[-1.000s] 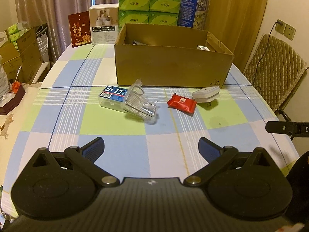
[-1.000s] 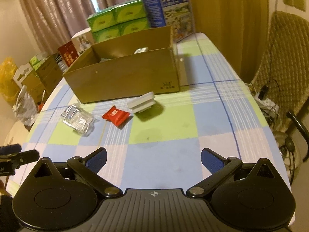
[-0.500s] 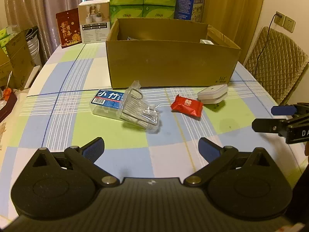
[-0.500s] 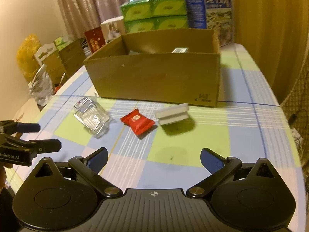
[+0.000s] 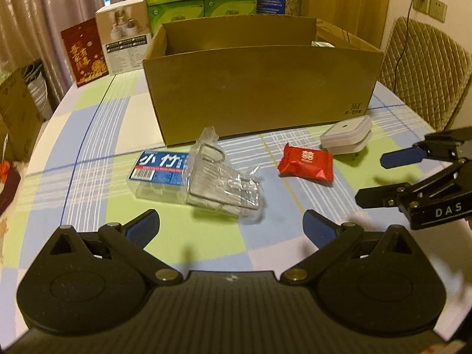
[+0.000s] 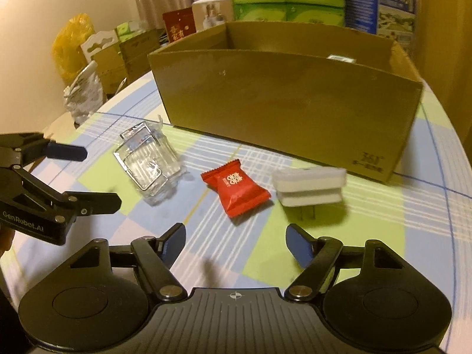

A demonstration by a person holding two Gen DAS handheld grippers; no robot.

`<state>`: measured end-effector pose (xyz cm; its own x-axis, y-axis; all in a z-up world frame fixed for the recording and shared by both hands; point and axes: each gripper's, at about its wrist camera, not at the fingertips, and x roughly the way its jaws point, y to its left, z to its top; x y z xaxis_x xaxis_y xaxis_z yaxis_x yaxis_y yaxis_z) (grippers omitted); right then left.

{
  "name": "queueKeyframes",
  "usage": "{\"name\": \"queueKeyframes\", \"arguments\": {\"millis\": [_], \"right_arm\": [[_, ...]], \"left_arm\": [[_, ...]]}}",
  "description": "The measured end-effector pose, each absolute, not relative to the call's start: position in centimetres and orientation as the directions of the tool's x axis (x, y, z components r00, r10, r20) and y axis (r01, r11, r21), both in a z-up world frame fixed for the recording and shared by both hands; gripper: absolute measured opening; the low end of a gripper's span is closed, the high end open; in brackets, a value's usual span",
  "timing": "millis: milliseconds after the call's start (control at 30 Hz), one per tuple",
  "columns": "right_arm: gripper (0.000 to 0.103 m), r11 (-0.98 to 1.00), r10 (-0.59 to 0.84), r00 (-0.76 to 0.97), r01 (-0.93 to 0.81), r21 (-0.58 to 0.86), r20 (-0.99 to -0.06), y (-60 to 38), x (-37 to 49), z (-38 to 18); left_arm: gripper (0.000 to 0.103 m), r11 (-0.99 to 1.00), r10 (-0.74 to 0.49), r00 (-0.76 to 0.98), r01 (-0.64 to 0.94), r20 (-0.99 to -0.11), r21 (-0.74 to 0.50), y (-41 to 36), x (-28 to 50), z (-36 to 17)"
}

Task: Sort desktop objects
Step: 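Grasp the red candy packet with the right tool while the left tool approaches the clear soap dish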

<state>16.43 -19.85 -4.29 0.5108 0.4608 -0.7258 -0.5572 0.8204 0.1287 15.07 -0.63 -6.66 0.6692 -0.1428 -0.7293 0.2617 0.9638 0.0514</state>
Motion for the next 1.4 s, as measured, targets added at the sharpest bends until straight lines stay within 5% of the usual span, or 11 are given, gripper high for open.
{"name": "queueKeyframes", "arguments": {"millis": [467,933,1000,1167,1400], "right_arm": [[0.073,0.796,0.49,0.487,-0.588,0.144,-0.723,-18.5,18.9,-6.1],[0.072,0.783,0.493,0.526,-0.616,0.09,-0.693,-17.1,21.1,-7.3],[0.07,0.773,0.492,0.524,-0.63,0.071,-0.695,-16.6,21.5,-7.7],[0.044,0.768,0.467,0.534,-0.64,0.023,-0.705,-16.0,21.6,-8.1],[0.037,0.787,0.436,0.534,-0.616,0.02,-0.725,-16.0,20.1,-7.8]], "left_arm": [[0.098,0.857,-0.109,0.747,0.405,-0.656,0.318,-3.2,16.9,-10.2],[0.087,0.895,-0.11,0.742,0.363,-0.661,0.258,-2.1,18.2,-10.5],[0.087,0.894,-0.113,0.745,0.365,-0.657,0.26,-2.2,18.2,-10.4],[0.084,0.893,-0.121,0.748,0.369,-0.652,0.258,-2.3,18.2,-10.6],[0.077,0.886,-0.116,0.758,0.371,-0.642,0.279,-3.1,18.3,-11.1]]}}
